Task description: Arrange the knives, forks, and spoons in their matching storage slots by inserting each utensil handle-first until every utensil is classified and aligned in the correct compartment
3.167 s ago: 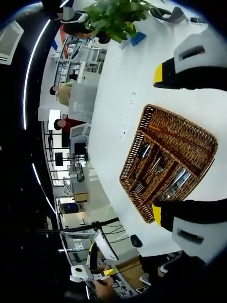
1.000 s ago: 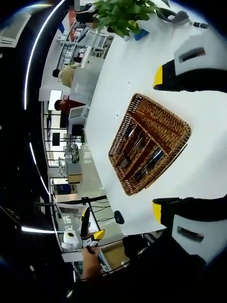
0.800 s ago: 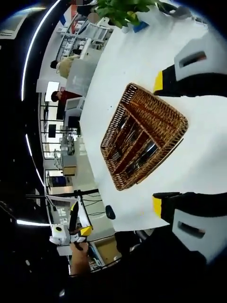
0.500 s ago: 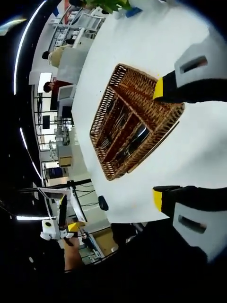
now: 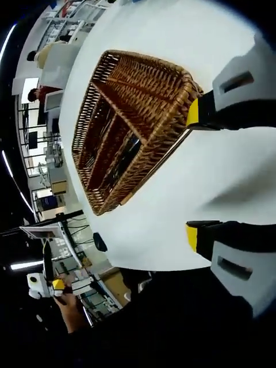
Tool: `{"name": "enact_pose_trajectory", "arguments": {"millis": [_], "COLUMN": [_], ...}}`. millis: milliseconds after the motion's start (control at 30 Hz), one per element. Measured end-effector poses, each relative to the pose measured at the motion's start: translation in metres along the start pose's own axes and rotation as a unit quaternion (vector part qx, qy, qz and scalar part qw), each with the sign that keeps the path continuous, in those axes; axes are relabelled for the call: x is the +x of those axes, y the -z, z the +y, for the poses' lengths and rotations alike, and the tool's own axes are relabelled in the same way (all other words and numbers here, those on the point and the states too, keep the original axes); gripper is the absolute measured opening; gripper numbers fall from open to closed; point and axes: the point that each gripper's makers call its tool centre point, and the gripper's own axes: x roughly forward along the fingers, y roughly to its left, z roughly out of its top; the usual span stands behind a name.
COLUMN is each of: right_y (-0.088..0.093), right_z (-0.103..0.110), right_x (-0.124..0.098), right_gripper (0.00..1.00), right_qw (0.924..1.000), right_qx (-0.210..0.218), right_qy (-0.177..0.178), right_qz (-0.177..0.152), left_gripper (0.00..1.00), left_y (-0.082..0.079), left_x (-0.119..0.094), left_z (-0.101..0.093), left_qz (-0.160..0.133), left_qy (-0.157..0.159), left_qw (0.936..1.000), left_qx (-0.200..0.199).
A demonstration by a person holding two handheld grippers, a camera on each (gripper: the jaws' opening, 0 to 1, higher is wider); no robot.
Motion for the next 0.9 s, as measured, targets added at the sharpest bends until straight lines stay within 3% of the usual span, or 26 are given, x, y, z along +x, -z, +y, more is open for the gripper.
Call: {"name": "enact_pose_trajectory", "arguments": {"millis": [467,633,900], "right_y": [0.004,0.01,-0.003], "right_z": [-0.005,0.004,0.006], "right_x": [0.011,0.01,0.012], "right_gripper": [0.63,0.48,0.46], "right_qw": [0.9998,0.9991,0.9983], "right_qx": [-0.011,-0.011,-0.049], "right_qy": [-0.001,-0.025,-0.022], "right_qz": [0.015,0.033,0.021], "left_gripper": [1.0,1.0,1.0], "left_y": [0.011,0.012,0.011], "left_x": [-0.019,-0.02,-0.018], "left_z": [0.004,0.006,0.005], "left_qz": [0.009,0.008,0.006], "left_qy": [-0.019,-0.023,-0.021], "left_qw": [0.9998,0.9997,0.9997], "left_qx": [-0.006,-0.007,-0.008]}}
